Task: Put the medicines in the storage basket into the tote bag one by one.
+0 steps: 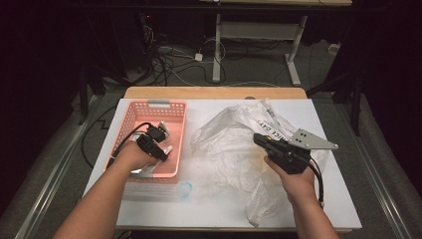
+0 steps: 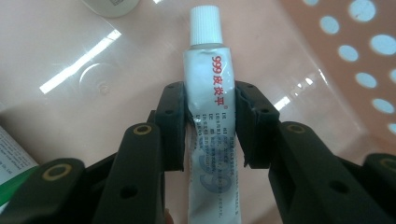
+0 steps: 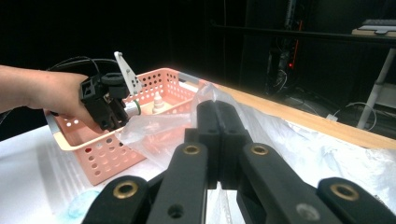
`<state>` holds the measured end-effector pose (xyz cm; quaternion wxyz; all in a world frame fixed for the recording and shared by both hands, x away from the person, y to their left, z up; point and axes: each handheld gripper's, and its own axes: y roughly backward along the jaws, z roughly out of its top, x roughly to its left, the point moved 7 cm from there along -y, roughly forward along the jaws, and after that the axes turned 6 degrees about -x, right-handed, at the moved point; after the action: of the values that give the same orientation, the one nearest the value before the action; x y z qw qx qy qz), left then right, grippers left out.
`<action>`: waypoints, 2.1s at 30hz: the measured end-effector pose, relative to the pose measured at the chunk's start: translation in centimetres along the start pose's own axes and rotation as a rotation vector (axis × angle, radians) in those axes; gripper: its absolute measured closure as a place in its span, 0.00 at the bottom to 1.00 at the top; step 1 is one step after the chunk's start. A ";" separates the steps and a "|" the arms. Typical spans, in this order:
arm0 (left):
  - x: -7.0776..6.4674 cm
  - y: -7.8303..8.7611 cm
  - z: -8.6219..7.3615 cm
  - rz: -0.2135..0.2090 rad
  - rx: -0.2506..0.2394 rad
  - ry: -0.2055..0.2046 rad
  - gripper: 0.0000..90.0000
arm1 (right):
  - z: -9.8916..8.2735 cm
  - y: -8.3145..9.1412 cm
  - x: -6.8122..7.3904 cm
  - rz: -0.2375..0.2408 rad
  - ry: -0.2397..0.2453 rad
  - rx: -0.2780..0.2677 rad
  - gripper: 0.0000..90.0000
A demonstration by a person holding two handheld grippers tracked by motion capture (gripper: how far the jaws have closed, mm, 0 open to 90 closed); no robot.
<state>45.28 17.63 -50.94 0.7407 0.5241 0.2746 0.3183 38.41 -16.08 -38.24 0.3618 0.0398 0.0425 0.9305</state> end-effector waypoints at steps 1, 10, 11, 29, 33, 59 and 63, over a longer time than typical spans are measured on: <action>0.0 0.0 0.0 0.000 0.000 0.000 0.72 | 0.0 0.0 -0.1 -0.002 -0.001 -0.004 1.00; 0.0 0.0 0.1 -0.002 -0.020 0.001 0.72 | -0.1 0.1 -0.3 -0.005 -0.004 -0.002 1.00; 0.0 0.1 0.1 0.001 -0.024 -0.003 0.72 | -0.1 0.1 -0.3 -0.006 -0.004 -0.003 1.00; -0.1 1.4 0.4 -0.005 -0.164 -0.031 0.72 | 0.0 0.2 -0.2 -0.002 -0.002 -0.003 1.00; -0.1 1.8 0.4 -0.012 -0.209 -0.031 0.72 | 0.1 0.3 -0.3 -0.005 -0.006 -0.006 1.00; -0.6 3.4 0.9 0.013 -0.434 -0.061 0.73 | 0.2 0.4 -0.4 -0.014 0.002 -0.014 1.00; -0.5 3.9 0.8 0.024 -0.480 -0.057 0.73 | 0.2 0.4 -0.4 -0.013 0.001 -0.012 1.00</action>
<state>44.83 17.71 -46.92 0.8476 0.3451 0.1639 0.3682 38.46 -16.66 -38.01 0.3681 0.0368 0.0371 0.9283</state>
